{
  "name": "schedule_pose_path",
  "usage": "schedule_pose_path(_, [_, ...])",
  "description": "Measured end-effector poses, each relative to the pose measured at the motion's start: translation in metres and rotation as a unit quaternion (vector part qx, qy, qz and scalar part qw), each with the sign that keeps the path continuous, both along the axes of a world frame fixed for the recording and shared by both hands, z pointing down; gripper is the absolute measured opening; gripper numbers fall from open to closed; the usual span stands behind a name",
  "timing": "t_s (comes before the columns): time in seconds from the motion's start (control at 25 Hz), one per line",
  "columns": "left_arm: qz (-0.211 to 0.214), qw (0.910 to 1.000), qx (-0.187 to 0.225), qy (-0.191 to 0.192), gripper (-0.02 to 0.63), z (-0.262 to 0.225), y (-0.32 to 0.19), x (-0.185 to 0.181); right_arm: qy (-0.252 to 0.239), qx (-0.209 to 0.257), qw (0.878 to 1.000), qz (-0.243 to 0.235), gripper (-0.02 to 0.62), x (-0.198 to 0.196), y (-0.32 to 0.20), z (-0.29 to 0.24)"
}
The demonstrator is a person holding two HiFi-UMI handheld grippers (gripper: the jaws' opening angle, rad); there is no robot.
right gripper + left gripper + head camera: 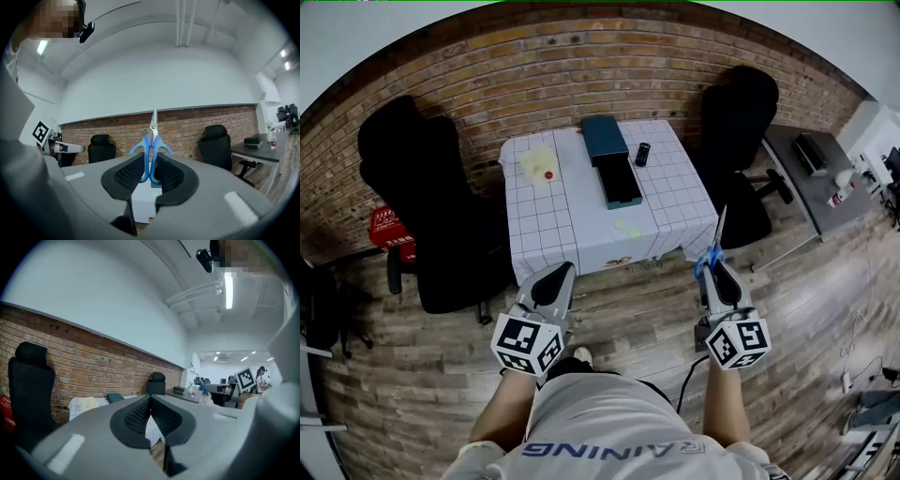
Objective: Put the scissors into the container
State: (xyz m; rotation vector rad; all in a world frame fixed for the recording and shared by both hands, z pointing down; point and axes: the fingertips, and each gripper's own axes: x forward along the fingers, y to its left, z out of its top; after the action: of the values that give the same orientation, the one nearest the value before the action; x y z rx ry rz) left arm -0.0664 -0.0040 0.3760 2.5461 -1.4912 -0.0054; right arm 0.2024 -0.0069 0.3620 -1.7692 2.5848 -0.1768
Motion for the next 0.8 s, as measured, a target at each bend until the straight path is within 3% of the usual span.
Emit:
schedule_pose_path(0.36, [-0.009, 0.9998, -0.017, -0.004, 0.002, 0.012, -0.044, -0.048, -0.005, -0.016, 1.000, -0.023, 0.101, -0.060, -0.060, 0.018])
schedule_pose_path(0.8, [-0.055, 0.9978, -0.037, -0.007, 0.002, 0.031, -0.109, -0.069, -0.009, -0.035, 0.998, -0.058, 0.101, -0.078, -0.151, 0.037])
